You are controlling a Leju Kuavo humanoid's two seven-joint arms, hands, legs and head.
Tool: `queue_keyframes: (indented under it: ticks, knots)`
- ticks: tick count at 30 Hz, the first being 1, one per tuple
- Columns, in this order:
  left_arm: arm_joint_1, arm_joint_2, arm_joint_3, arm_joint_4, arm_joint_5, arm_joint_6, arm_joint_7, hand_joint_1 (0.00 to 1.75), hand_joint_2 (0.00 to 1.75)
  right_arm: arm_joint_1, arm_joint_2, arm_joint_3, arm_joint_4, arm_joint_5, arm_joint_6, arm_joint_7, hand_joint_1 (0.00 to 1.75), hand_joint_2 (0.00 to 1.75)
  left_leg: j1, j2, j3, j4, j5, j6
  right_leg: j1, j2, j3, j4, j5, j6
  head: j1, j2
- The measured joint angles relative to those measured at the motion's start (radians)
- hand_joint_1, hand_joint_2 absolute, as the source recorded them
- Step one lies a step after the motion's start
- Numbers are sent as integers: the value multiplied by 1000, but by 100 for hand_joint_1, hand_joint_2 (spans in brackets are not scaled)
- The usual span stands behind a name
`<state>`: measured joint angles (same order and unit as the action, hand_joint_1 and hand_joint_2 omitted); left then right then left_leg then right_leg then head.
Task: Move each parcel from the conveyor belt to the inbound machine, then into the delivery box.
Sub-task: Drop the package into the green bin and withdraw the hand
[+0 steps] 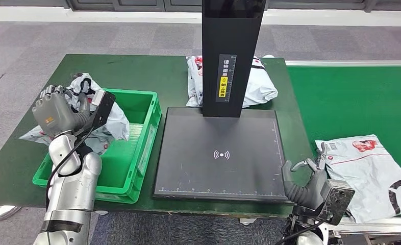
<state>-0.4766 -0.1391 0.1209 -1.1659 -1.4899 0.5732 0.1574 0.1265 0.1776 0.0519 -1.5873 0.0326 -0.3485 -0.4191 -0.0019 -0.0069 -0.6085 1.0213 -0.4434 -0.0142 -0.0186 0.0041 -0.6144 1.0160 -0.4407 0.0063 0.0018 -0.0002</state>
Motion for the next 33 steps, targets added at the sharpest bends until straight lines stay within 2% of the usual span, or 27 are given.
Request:
queue_keyframes:
  ticks: [11, 18, 21, 24, 32, 33]
  knots:
    - [-46, -24, -21, 118, 34, -148, 14, 0, 0, 20, -4, 1, -21, 11, 8, 27, 0, 175, 0, 0, 0, 0, 0, 0, 0, 0, 0, 0, 0, 0, 0, 0]
    - [-91, -44, -29, 216, 339, -270, -93, 0, 0, 27, -9, 1, -29, 17, 30, 51, 0, 175, 0, 0, 0, 0, 0, 0, 0, 0, 0, 0, 0, 0, 0, 0]
    - [-111, -46, -28, 261, 439, -276, -122, 0, 0, 30, -11, 1, -34, 19, 35, 57, 0, 175, 0, 0, 0, 0, 0, 0, 0, 0, 0, 0, 0, 0, 0, 0]
    - [-131, -46, -26, 304, 530, -244, -153, 0, 0, 30, -13, 1, -34, 20, 37, 64, 0, 175, 0, 0, 0, 0, 0, 0, 0, 0, 0, 0, 0, 0, 0, 0]
    - [-155, -54, -5, 348, 797, -172, -338, 0, 0, 31, -19, 1, -34, 17, 17, 75, 0, 175, 0, 0, 0, 0, 0, 0, 0, 0, 0, 0, 0, 0, 0, 0]
    - [-150, -56, -5, 337, 845, -162, -372, 0, 44, 31, -20, 1, -34, 20, 11, 78, 0, 175, 0, 0, 0, 0, 0, 0, 0, 0, 0, 0, 0, 0, 0, 0]
